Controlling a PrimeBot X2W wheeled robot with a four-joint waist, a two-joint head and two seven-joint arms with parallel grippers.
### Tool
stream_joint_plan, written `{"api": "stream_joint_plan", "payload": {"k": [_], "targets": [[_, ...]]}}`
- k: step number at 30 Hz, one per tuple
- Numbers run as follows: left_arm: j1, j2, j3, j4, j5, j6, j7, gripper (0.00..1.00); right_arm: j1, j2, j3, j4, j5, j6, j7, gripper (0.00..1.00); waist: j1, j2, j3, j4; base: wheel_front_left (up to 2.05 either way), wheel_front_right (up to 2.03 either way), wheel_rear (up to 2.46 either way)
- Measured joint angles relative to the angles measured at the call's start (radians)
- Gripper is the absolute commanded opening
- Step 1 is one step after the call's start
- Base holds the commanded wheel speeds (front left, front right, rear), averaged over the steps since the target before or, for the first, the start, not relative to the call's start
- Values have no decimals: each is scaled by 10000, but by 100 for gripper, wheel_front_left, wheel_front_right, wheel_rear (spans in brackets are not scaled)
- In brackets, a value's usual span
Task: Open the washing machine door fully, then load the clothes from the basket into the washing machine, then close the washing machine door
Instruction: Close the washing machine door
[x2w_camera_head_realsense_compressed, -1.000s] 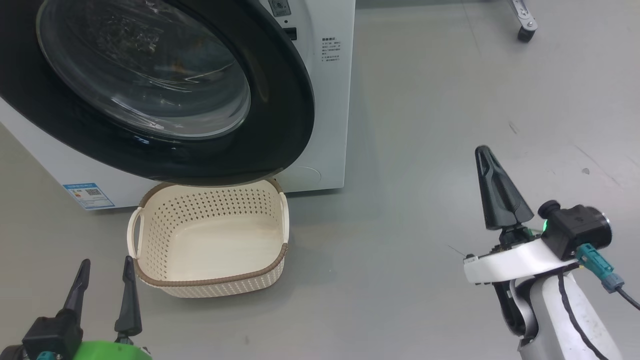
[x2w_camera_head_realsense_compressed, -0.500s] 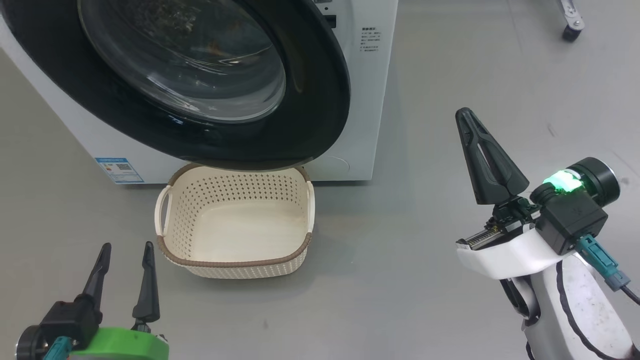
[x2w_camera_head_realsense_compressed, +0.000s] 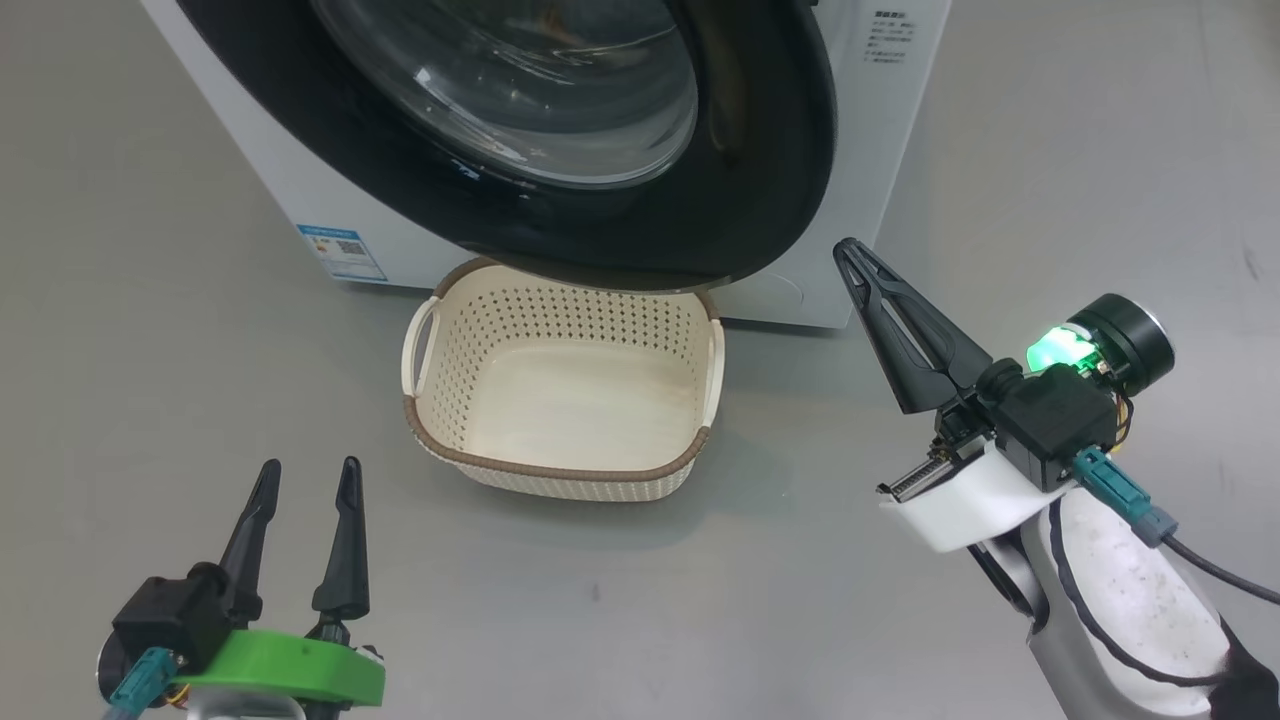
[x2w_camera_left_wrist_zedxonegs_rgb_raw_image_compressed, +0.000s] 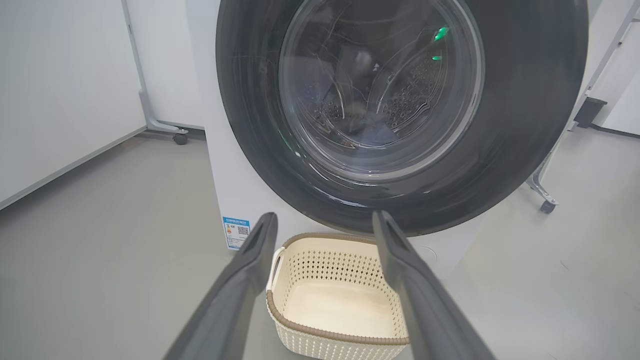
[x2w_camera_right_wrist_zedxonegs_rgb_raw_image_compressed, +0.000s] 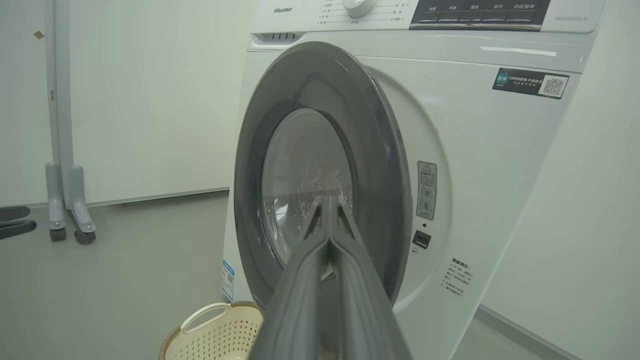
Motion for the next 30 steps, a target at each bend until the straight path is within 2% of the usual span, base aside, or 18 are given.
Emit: {"api": "stream_joint_plan", "payload": {"k": [8,19,30], "targets": [[-241,0,-640,-267,-752,-4,0,100,-1048,-238,194,669,-4,0,581,0,0,0,792,844,0,0,0],[-937,-48,-1139,-539,-1473,-6,0,100,-2303,-746,-226,1557,82,0,1032,0,1,0,2014,1715,0,0,0],[-1329,-102,-1373,-614,-1684,-8,0,100,-3663,-736,-790,2502,387,0,1233,0,1,0,2976,2315,0,0,0]]}}
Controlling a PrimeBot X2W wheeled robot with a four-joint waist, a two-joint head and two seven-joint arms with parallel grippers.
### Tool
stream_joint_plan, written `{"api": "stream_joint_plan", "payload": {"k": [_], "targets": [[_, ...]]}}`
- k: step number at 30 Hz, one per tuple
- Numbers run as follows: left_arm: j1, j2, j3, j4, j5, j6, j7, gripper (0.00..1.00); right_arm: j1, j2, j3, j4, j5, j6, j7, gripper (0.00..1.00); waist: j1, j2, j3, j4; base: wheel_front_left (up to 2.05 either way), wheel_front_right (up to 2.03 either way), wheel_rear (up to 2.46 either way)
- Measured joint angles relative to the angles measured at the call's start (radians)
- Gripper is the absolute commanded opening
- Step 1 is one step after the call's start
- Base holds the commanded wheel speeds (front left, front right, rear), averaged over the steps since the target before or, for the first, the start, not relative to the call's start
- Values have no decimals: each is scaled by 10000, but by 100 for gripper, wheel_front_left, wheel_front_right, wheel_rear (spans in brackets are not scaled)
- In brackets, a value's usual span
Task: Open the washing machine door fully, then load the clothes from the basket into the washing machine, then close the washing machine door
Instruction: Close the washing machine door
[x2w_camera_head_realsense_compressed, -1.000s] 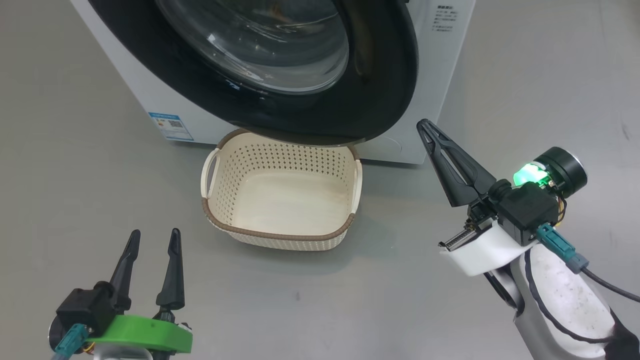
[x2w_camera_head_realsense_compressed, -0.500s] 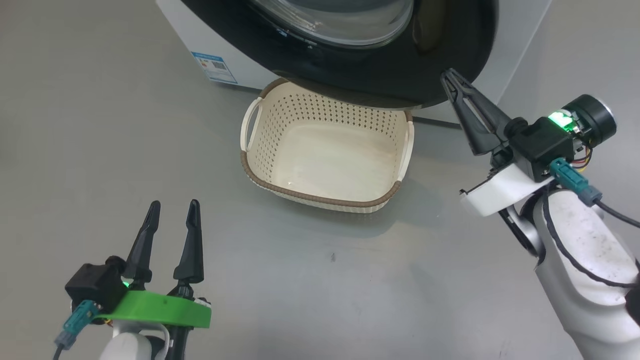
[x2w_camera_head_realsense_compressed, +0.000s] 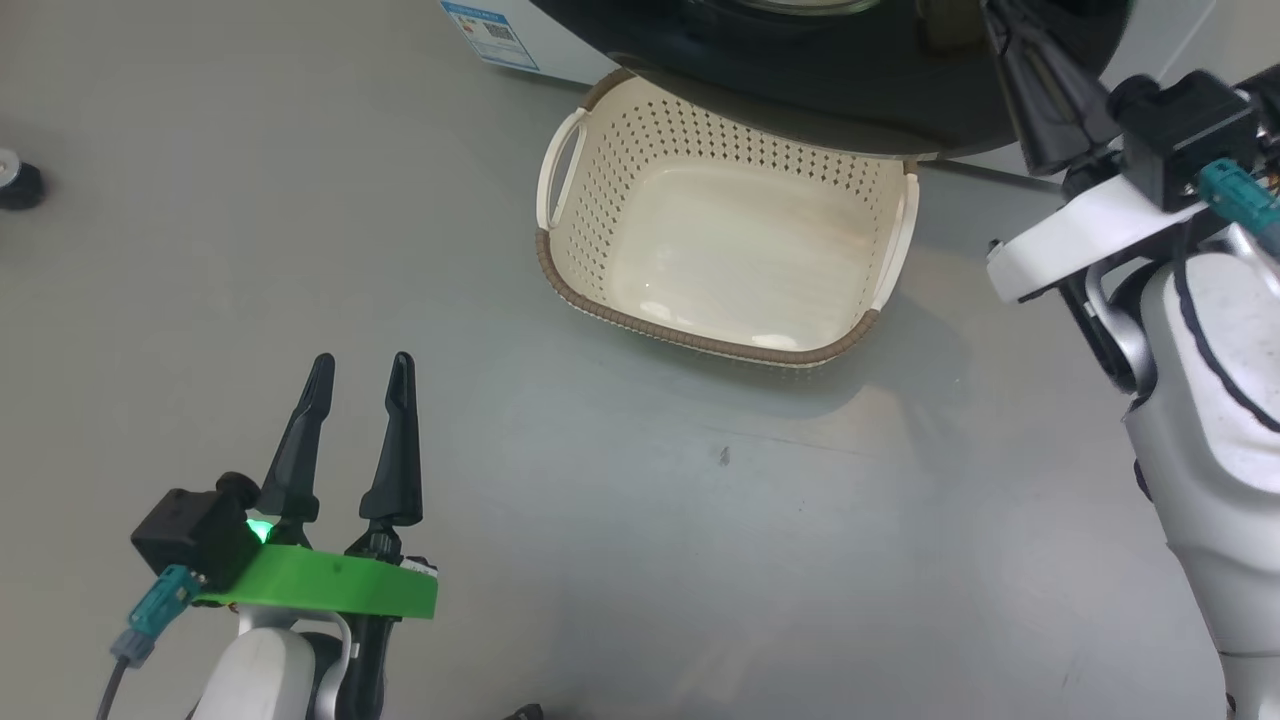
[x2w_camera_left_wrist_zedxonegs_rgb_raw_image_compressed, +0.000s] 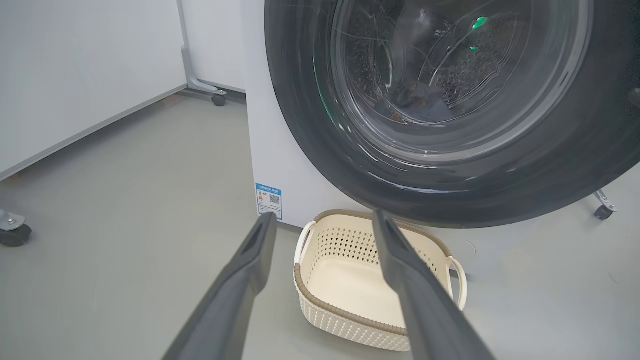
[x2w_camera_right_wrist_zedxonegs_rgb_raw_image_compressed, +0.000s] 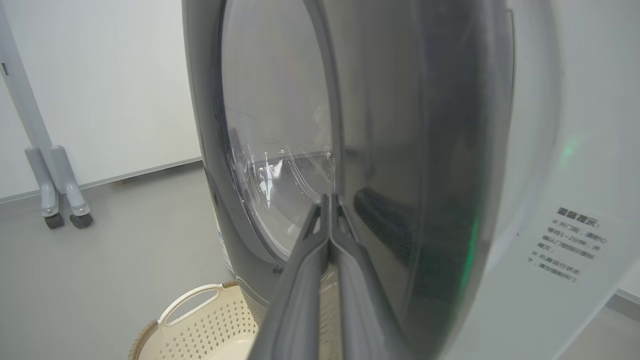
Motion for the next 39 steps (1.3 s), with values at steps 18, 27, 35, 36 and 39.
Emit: {"api": "stream_joint_plan", "payload": {"k": [18,27,35,36,39], "targets": [[-359,-61,-382,-19,-372,0,0,100,-2589,343,-1028,1183,685,-280,2,0,0,0,951,249,0,0,0],[-527,-82,-675,8,-430,0,0,100,-3382,351,-1043,1941,671,-282,-150,0,-1,0,1149,348,0,0,0],[-673,-82,-711,-2,-489,0,0,100,-3790,449,-1070,2527,648,-291,-368,0,-1,0,1190,324,0,0,0],[-715,-82,-715,-10,-512,0,0,100,-3817,460,-1070,2592,635,-293,-435,0,-1,0,1191,315,0,0,0],[-754,-82,-694,-12,-512,0,0,100,-3925,466,-970,2846,403,-295,-640,0,-1,0,1165,264,0,0,0]]}}
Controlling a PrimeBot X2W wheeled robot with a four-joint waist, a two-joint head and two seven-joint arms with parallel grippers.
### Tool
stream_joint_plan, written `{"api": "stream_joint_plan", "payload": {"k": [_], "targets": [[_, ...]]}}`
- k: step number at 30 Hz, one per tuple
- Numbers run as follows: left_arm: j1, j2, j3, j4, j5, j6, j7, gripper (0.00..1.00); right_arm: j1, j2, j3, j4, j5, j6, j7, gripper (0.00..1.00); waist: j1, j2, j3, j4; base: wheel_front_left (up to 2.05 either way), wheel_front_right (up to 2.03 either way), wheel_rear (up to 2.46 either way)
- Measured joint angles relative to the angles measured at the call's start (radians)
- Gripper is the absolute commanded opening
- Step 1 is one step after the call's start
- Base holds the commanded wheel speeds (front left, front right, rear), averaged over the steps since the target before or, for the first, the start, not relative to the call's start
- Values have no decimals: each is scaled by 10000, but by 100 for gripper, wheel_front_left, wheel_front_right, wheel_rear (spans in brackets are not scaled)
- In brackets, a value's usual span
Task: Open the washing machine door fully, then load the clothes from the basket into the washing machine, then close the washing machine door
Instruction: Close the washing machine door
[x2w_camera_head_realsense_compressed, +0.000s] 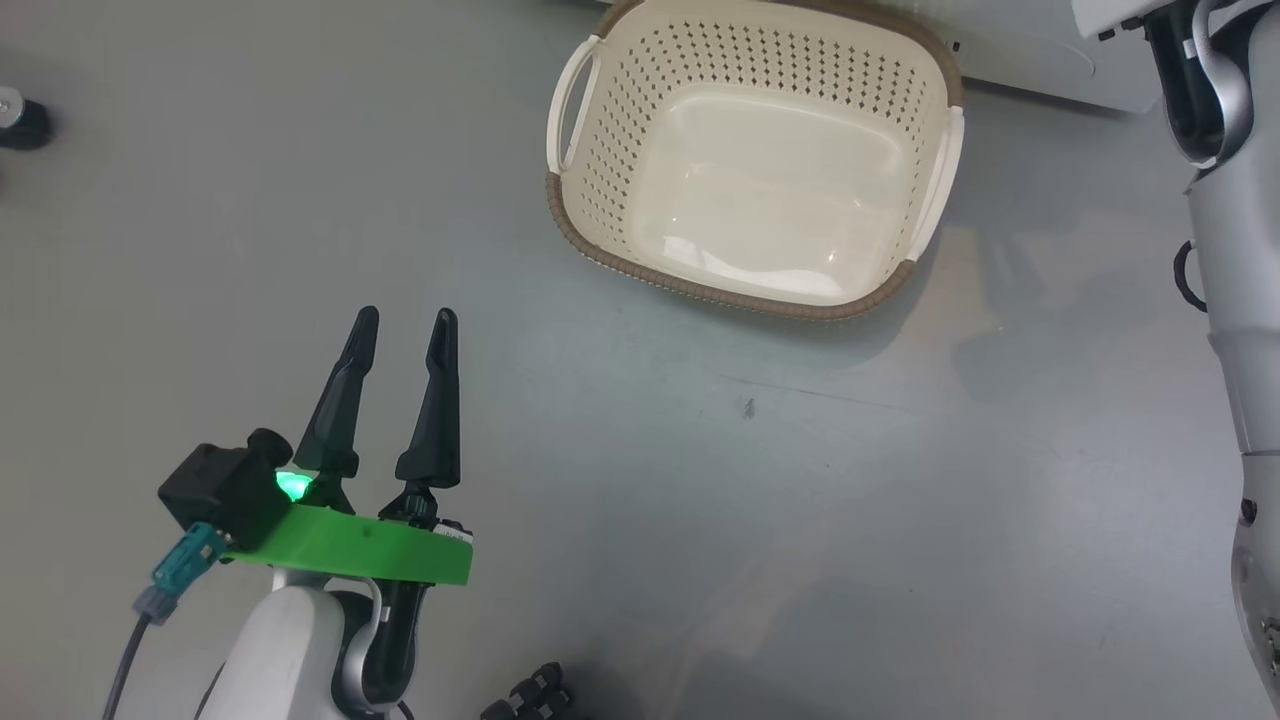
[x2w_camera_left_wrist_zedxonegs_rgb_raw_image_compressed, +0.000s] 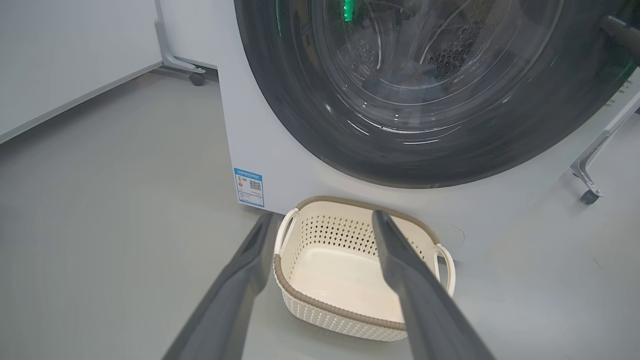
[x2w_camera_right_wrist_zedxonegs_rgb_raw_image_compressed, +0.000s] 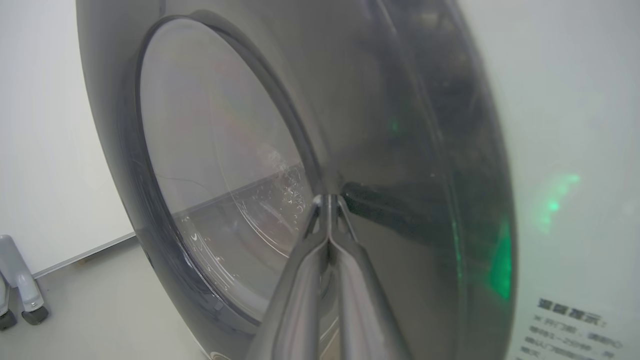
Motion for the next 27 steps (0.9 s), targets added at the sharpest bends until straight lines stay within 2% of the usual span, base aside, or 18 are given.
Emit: {"api": "stream_joint_plan", "payload": {"k": [5,12,21,23,24,25,27], "targets": [[1,0,65,61,4,0,0,100,-62,192,90,445,33,0,-148,0,0,0,-144,-131,0,0,0],[2,-2,407,178,113,0,0,100,21,94,456,861,-2,31,-345,0,0,0,-492,-297,0,0,0],[16,-2,991,282,474,0,0,100,740,527,500,980,447,125,-508,0,0,0,-1002,-660,0,0,0],[19,0,1089,301,642,0,0,100,992,600,500,1037,531,159,-545,37,0,0,-1138,-784,0,0,0],[27,0,1099,328,782,0,0,100,1130,656,502,1070,585,196,-566,62,0,0,-1208,-854,0,0,0],[41,0,1112,343,876,0,0,100,1271,698,508,1099,623,198,-566,100,0,0,-1278,-926,0,0,0],[54,-2,1325,345,1024,-2,0,100,1675,849,537,1160,732,199,-591,100,0,0,-1489,-1172,0,0,0]]}}
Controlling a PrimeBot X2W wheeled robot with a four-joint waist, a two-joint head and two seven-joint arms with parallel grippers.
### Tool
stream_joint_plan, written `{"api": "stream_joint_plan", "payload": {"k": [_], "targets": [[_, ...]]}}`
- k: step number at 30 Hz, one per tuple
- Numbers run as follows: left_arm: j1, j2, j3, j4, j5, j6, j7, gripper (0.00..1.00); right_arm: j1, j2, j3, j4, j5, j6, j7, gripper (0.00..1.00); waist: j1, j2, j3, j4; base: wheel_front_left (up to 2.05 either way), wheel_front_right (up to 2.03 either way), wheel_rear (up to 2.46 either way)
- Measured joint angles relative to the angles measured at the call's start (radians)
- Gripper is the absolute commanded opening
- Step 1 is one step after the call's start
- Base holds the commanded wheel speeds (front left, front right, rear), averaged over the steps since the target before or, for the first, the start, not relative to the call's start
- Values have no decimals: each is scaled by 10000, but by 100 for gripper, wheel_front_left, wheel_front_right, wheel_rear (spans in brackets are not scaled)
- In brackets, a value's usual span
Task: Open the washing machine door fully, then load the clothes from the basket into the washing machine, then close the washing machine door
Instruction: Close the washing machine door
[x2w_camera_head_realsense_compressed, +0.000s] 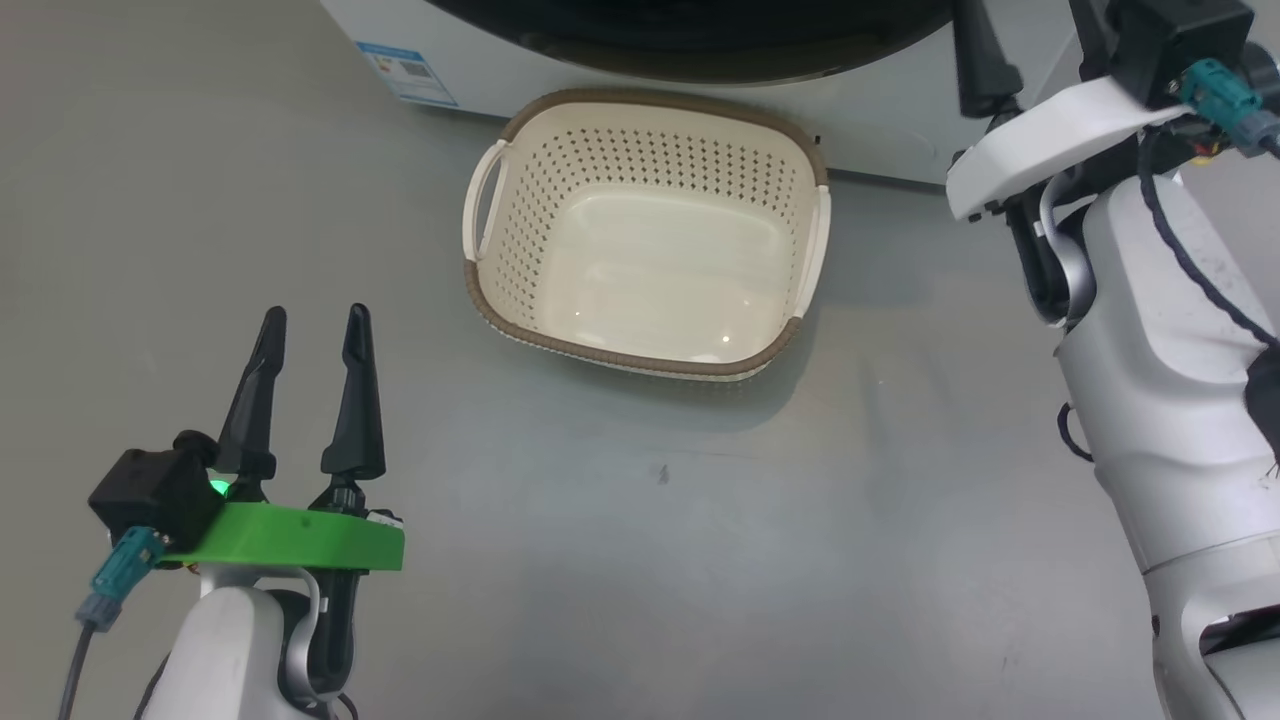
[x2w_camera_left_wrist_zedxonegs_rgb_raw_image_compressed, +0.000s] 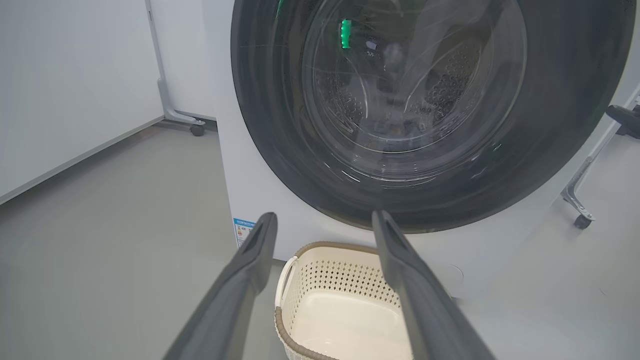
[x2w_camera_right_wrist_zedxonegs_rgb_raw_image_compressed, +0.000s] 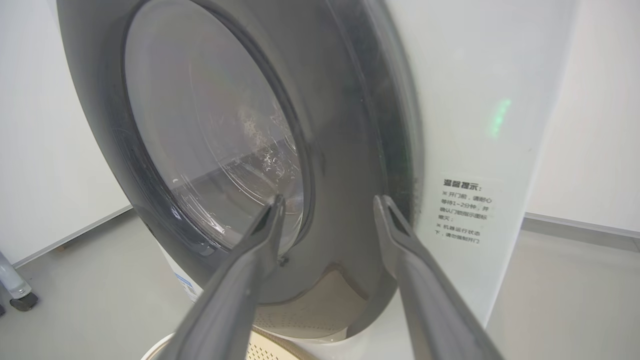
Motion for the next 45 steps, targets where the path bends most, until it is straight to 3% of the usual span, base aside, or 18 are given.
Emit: {"api": "stream_joint_plan", "payload": {"k": [25,45], "targets": [[1141,17,1432,307,685,-44,0,100,3723,261,-1020,-1463,508,6,-2,100,-1,0,-2141,-2521,0,0,0],[2208,33,2011,445,1051,-44,0,100,6528,196,-1998,-2765,481,-115,-2,100,-1,0,-3628,-3658,0,0,0]]}}
